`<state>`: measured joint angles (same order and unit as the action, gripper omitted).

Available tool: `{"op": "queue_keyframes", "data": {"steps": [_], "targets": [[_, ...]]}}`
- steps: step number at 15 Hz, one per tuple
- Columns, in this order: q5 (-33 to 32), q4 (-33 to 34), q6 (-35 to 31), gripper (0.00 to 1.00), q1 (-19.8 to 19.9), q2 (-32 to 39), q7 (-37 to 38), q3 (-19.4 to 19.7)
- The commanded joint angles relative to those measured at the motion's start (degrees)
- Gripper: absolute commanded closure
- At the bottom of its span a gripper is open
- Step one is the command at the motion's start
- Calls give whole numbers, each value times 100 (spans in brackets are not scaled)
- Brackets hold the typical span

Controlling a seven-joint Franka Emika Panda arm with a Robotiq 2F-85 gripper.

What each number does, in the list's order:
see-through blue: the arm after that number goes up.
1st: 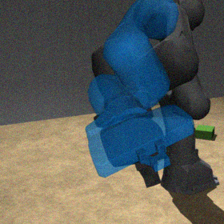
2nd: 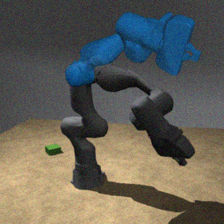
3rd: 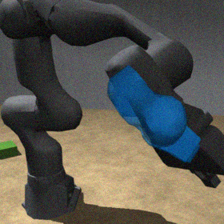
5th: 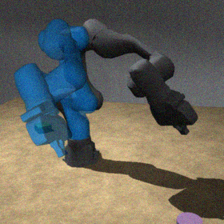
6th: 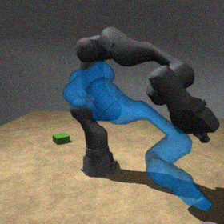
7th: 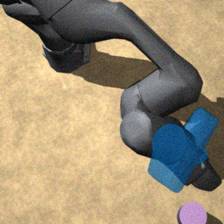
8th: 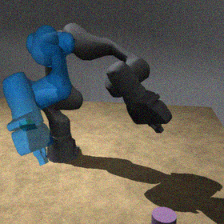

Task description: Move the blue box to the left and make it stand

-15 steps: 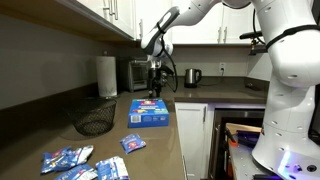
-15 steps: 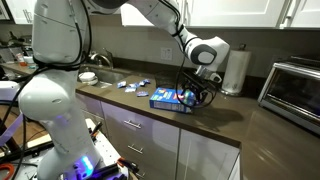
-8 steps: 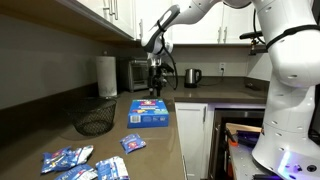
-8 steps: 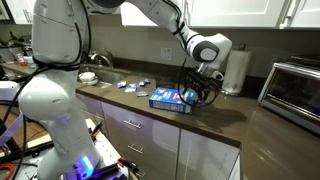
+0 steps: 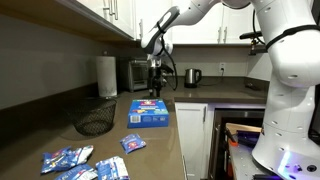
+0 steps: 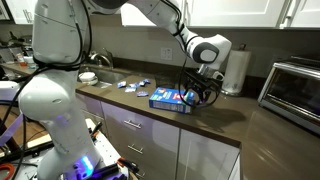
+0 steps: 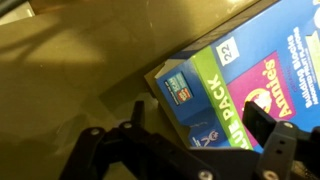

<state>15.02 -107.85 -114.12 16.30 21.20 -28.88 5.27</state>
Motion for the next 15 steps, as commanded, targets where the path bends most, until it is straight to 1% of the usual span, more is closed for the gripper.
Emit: {"op": "queue_keyframes", "data": {"steps": [1, 6, 15], "targets": [[-37, 67, 19, 0, 25, 47, -46, -21], [37, 99, 124, 0, 63, 75, -164, -60], [406, 256, 963, 0, 147, 158, -433, -124]]}}
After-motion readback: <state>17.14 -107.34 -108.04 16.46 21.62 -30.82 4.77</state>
